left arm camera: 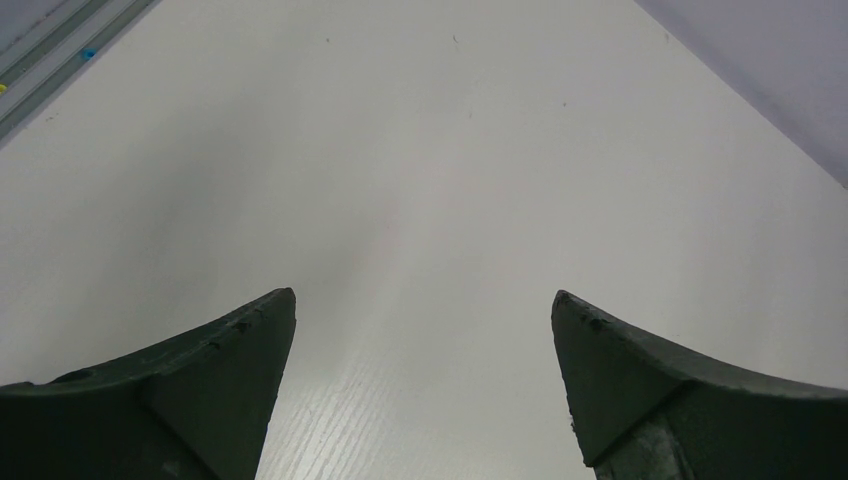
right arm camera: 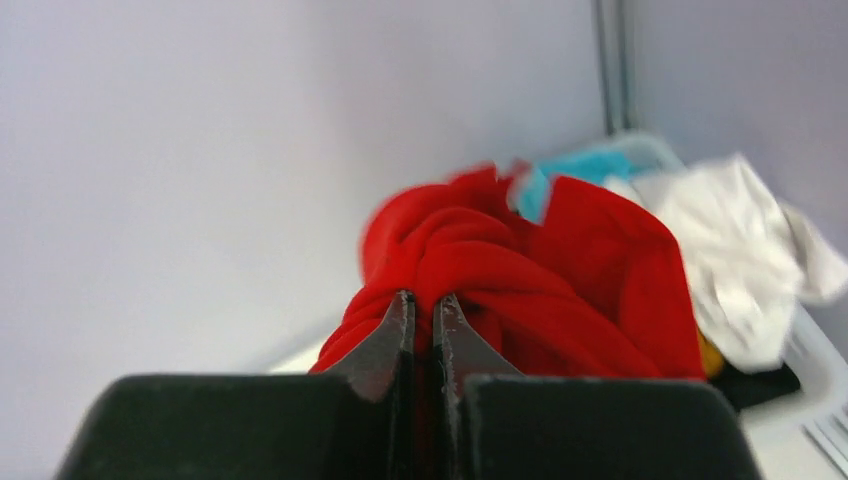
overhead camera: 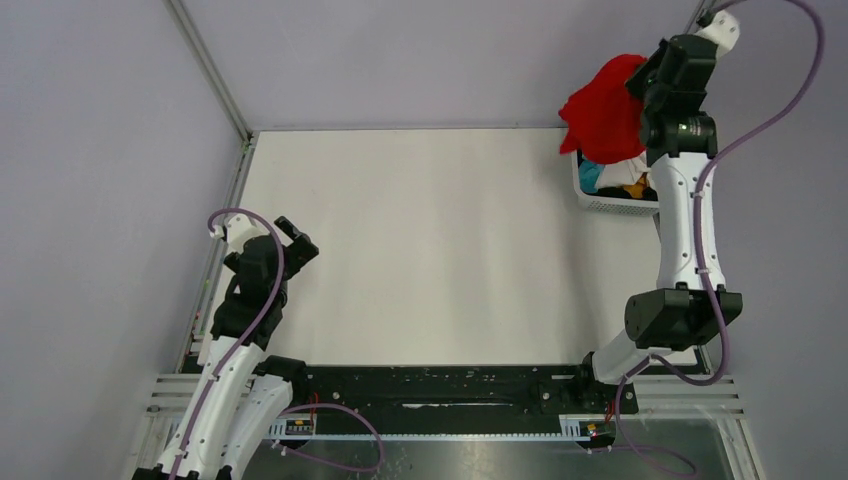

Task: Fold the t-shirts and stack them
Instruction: Grab crumpled tshirt from bin with the right arm, then move the tshirt to the center of the board

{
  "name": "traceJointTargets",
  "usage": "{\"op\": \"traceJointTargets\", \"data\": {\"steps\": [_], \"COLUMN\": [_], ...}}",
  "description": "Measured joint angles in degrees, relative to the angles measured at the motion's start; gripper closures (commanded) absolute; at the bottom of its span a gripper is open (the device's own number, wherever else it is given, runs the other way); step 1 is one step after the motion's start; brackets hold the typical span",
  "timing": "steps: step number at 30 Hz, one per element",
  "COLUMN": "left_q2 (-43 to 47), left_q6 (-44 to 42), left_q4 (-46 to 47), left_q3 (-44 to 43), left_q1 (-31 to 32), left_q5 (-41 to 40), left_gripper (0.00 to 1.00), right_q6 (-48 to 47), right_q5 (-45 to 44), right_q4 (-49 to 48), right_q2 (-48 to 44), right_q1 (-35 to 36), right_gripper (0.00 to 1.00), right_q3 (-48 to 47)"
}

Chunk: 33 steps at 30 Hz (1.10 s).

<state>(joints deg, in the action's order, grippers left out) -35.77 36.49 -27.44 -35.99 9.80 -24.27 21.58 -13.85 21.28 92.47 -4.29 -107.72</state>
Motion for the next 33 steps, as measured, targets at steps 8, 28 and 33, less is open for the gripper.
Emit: {"op": "traceJointTargets", "data": {"steps": [8,28,33], "left_q2": [0.2,0.8,-1.3], "left_q6": [0.2,1.3,2.8], "left_q4": [0.0,-0.1,-0.6], "left_q3": [0.0,0.0,-0.3], "left_q1": [0.0,0.0,0.0], "left_q5": [0.0,1.7,3.3], "left_gripper": [0.01,0.01,0.01], "right_q6": [2.1,-15.0,-15.2], "right_q5": [14.3,47.1,34.0], "right_q4": [3.9,24.2,16.5], "right_q2": [3.1,9.3,0.3], "right_q1": [-0.2,30.6,28.9], "right_gripper": [1.0,0.86,0.1], "right_q3": [-19.6,-14.1,18.4]}}
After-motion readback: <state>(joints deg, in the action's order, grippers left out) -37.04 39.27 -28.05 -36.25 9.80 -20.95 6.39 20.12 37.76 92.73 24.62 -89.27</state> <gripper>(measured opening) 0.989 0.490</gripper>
